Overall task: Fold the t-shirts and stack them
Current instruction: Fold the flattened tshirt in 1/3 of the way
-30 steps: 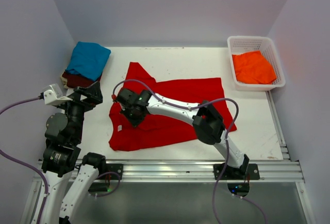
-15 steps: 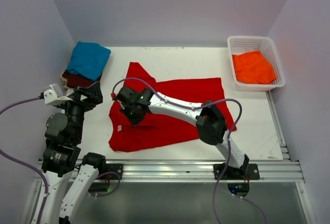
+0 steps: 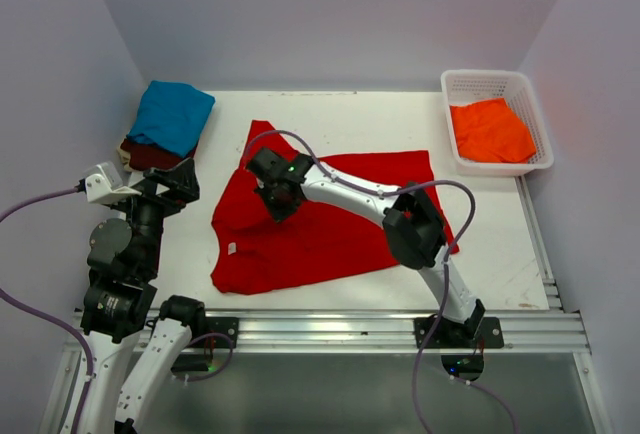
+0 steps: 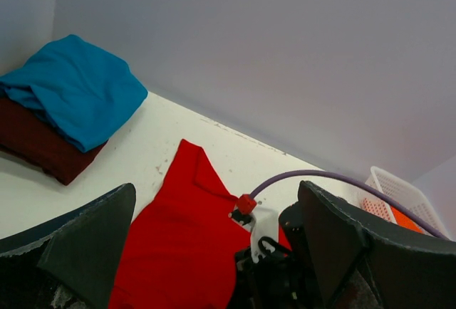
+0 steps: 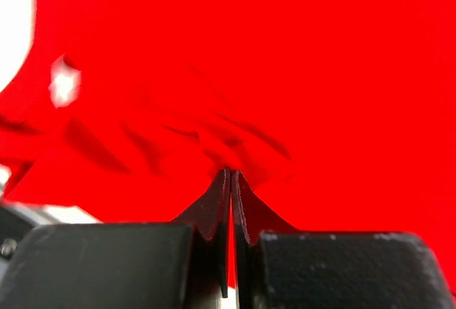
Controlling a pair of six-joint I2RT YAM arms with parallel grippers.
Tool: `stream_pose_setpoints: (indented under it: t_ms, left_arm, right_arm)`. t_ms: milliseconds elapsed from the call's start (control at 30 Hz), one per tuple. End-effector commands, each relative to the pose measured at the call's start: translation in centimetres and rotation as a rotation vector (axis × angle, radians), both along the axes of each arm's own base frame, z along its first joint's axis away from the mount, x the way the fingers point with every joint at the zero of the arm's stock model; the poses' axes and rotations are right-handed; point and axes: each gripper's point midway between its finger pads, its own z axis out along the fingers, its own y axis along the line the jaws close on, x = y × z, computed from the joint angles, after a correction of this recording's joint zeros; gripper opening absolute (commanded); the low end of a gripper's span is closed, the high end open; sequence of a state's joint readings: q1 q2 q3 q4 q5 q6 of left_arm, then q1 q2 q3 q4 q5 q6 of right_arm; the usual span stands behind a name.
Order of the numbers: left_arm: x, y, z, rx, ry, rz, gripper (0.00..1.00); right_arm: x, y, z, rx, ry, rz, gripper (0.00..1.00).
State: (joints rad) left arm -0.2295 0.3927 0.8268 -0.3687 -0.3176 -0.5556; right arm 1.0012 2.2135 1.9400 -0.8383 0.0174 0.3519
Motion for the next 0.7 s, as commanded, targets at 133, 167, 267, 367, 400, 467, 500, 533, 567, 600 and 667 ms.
stream_pose_setpoints:
  t_ms: [133,167,267,367,400,467,500,533,567,600,667]
  left_arm:
    - [-0.3,0.0,1.3,0.022,-0.023,-0.008,1.00]
    - [-0.3,0.0,1.3,0.022,-0.024,-0.009,1.00]
    - [-0.3,0.0,1.3,0.022,-0.021,-0.009,1.00]
    - [-0.4,0.0,1.4,0.025,-0.021,-0.011,1.00]
    - [-0.4,0.0,1.3,0.026,-0.019,-0.011,1.00]
    - [-0.4,0.0,1.3,0.028,-0.018,-0.011,1.00]
    - [-0.5,0.0,1.3,0.029,-0.018,-0.012,1.00]
    - [-0.5,0.0,1.4,0.027,-0.019,-0.011,1.00]
    - [-0.5,0.0,1.4,0.027,-0.021,-0.011,1.00]
    - [-0.5,0.0,1.4,0.029,-0.018,-0.012,1.00]
    - [-0.5,0.0,1.3,0.029,-0.018,-0.012,1.00]
  right_arm:
    - [5.3,-0.6,0.0,0.048,-0.042,-0.124,0.00]
    - [5.4,-0.6,-0.2,0.051,-0.035,-0.127,0.00]
    - [6.0,-0.7,-0.9,0.051,-0.028,-0.143,0.00]
    - [6.1,-0.8,-1.8,0.047,-0.014,-0.148,0.00]
    - [6.1,-0.8,-1.9,0.049,-0.017,-0.152,0.00]
    - [6.1,-0.9,-2.0,0.055,-0.019,-0.158,0.00]
    - [6.0,-1.1,-2.2,0.050,-0.021,-0.160,0.00]
    - [6.0,-1.2,-2.0,0.054,-0.023,-0.160,0.00]
    - [6.1,-1.1,-1.5,0.069,-0.034,-0.163,0.00]
    - [6.1,-1.2,-1.3,0.070,-0.036,-0.164,0.00]
    - [6.0,-1.6,-0.5,0.079,-0.050,-0.169,0.00]
